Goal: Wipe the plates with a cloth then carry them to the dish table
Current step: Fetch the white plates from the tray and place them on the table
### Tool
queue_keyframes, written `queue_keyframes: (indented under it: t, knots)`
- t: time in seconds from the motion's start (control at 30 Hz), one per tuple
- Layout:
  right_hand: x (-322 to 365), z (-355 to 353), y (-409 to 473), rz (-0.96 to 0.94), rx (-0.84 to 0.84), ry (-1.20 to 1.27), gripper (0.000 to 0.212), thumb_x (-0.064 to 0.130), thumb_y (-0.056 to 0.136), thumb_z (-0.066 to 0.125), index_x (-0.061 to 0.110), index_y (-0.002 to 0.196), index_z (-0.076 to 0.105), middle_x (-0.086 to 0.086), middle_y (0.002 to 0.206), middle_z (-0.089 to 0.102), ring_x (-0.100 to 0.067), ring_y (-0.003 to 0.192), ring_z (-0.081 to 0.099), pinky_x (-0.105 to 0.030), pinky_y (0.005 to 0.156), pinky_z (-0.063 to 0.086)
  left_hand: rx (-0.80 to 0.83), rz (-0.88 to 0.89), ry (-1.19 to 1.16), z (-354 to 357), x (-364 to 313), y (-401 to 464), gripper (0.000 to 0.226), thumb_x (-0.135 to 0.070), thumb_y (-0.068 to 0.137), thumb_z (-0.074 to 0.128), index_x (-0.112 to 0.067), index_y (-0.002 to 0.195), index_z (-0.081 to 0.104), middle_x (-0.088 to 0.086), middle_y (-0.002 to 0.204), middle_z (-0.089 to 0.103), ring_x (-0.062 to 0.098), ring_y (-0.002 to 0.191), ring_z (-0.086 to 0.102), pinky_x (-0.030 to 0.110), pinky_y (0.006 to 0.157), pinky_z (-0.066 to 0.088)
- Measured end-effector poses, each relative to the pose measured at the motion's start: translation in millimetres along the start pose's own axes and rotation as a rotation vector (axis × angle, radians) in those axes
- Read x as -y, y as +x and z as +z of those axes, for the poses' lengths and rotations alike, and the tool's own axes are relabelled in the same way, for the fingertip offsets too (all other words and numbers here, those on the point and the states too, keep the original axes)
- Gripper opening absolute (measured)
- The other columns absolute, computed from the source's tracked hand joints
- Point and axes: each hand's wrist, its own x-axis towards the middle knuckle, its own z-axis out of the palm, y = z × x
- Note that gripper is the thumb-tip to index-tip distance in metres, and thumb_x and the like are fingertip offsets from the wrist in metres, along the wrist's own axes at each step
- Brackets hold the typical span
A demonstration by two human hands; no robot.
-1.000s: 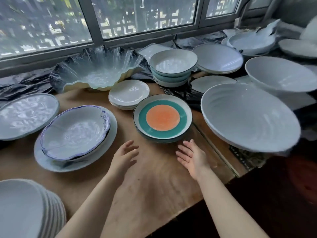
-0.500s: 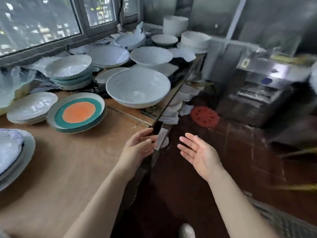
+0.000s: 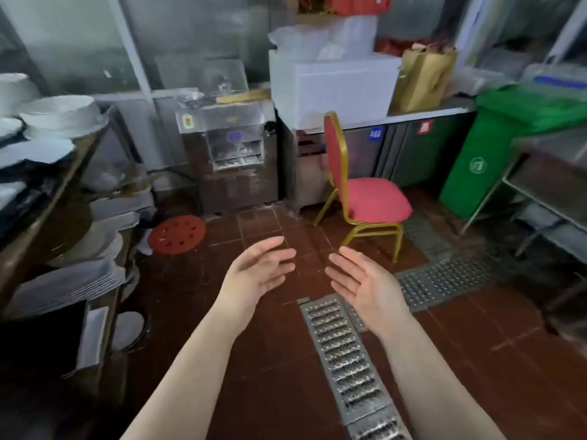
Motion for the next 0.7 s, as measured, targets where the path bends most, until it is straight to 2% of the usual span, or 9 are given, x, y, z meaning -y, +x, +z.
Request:
queue_keyframes:
  t: [0.13,0.33,0.43,0.5,0.57,0.7]
  knots:
    - [77.4,-119.1,5.2,-0.112,-0.115,0.015,0.026,0.025,0.099,0.047,0.013,0.117,0.062,-0.007,0.113,0.070,-0.027,0.103,0.068,-0.038,0.087,0.050,0.112,-0.019,-0.038,125.2,19.0,61.4,0.028,-0.010,0.097,0.050,-0.020,0.121,0.062,0.005,0.114,0.072,0.025,0.105,0.068,0.035,0.088,0.050]
    - [171.6,-265.8,-22.5,-0.284,-0.384,0.013,0.024,0.021,0.095,0.052,0.011,0.108,0.069,-0.010,0.106,0.072,-0.024,0.093,0.070,-0.036,0.083,0.053,0.330,-0.088,-0.055,303.3,41.0,131.0,0.029,-0.007,0.096,0.050,-0.015,0.120,0.063,0.007,0.111,0.073,0.024,0.101,0.070,0.032,0.085,0.053]
    - [203.9,-327.9,-38.6,-0.370,-0.526,-0.009,0.025,0.019,0.096,0.050,0.012,0.110,0.070,-0.008,0.103,0.073,-0.021,0.086,0.071,-0.030,0.074,0.055,0.475,-0.101,-0.036,386.4,54.5,160.9,0.029,-0.006,0.096,0.049,-0.015,0.120,0.062,0.007,0.111,0.072,0.024,0.101,0.069,0.029,0.080,0.054]
    - [219.4,-364.7,-50.7,-0.424,-0.607,-0.006,0.025,0.018,0.098,0.048,0.016,0.107,0.071,-0.006,0.104,0.073,-0.021,0.089,0.071,-0.027,0.069,0.054,0.574,-0.117,-0.021,438.4,64.9,178.7,0.028,-0.007,0.096,0.049,-0.019,0.117,0.063,0.006,0.111,0.072,0.023,0.101,0.069,0.029,0.079,0.053]
    - [232.7,-398.8,-61.2,-0.467,-0.687,0.001,0.026,0.019,0.098,0.047,0.020,0.103,0.073,-0.007,0.105,0.073,-0.024,0.093,0.071,-0.030,0.073,0.053,0.657,-0.135,0.000,486.9,76.1,195.7,0.027,-0.009,0.097,0.049,-0.021,0.117,0.062,0.005,0.112,0.072,0.023,0.101,0.069,0.031,0.082,0.051]
    - [262.6,-462.3,-66.9,-0.499,-0.840,0.000,0.026,0.016,0.098,0.045,0.019,0.108,0.070,-0.007,0.107,0.073,-0.026,0.096,0.070,-0.036,0.081,0.050,0.806,-0.166,0.066,571.7,100.6,234.9,0.026,-0.010,0.097,0.052,-0.022,0.116,0.063,0.004,0.112,0.072,0.025,0.102,0.069,0.036,0.087,0.050]
